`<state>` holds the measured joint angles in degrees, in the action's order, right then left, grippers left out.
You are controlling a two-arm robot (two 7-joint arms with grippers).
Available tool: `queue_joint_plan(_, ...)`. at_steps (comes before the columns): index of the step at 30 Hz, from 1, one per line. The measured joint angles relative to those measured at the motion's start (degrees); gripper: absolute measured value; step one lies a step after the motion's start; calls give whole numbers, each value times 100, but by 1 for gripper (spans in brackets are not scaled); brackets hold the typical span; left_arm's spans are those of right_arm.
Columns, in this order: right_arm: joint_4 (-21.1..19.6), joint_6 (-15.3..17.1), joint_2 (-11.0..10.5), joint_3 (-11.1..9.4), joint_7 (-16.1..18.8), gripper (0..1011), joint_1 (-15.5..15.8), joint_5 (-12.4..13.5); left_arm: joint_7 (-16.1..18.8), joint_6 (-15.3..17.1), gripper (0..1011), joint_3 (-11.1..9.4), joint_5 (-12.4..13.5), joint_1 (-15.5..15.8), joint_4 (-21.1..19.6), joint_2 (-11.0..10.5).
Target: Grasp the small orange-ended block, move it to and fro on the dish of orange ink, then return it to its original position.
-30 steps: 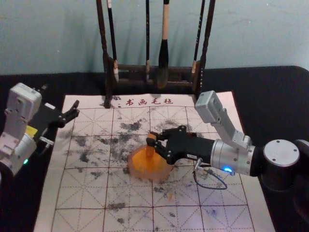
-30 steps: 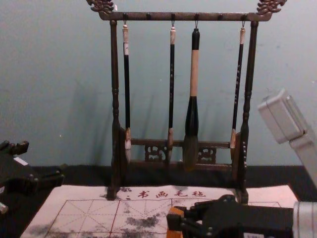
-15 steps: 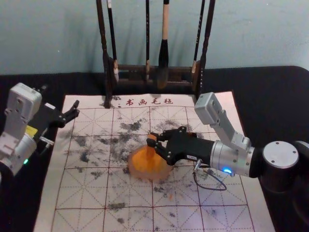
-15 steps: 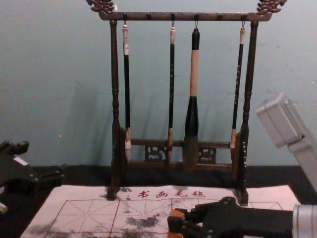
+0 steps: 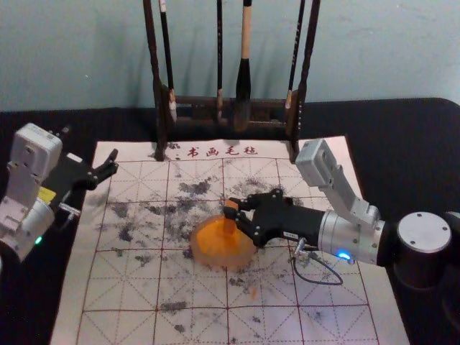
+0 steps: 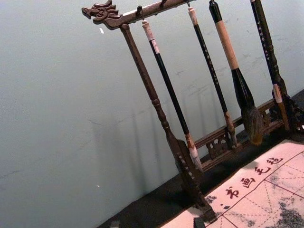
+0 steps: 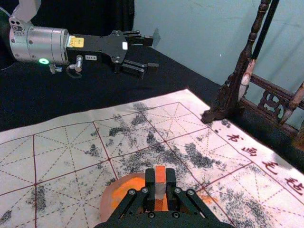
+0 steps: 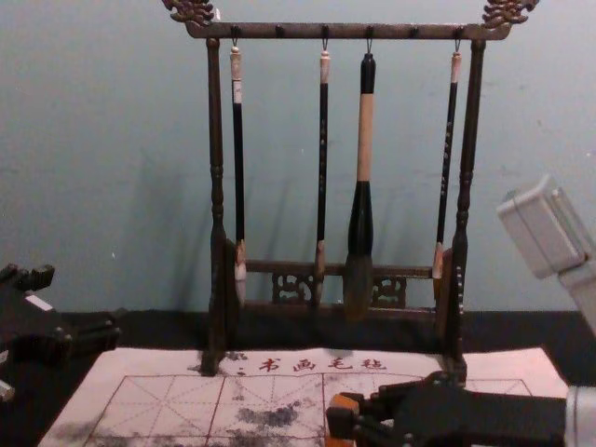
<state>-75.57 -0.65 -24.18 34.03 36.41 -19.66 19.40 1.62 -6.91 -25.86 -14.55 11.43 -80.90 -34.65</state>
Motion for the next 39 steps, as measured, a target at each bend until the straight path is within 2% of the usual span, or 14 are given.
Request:
queue_joint_plan(20,-279,71,-172,-4,77,126,196,111,0,0,1001,0,0,0,0,0)
queue_joint_plan(39,-226,113,-22,148,105,126,123,131,0,0,1001,0,0,0,0,0)
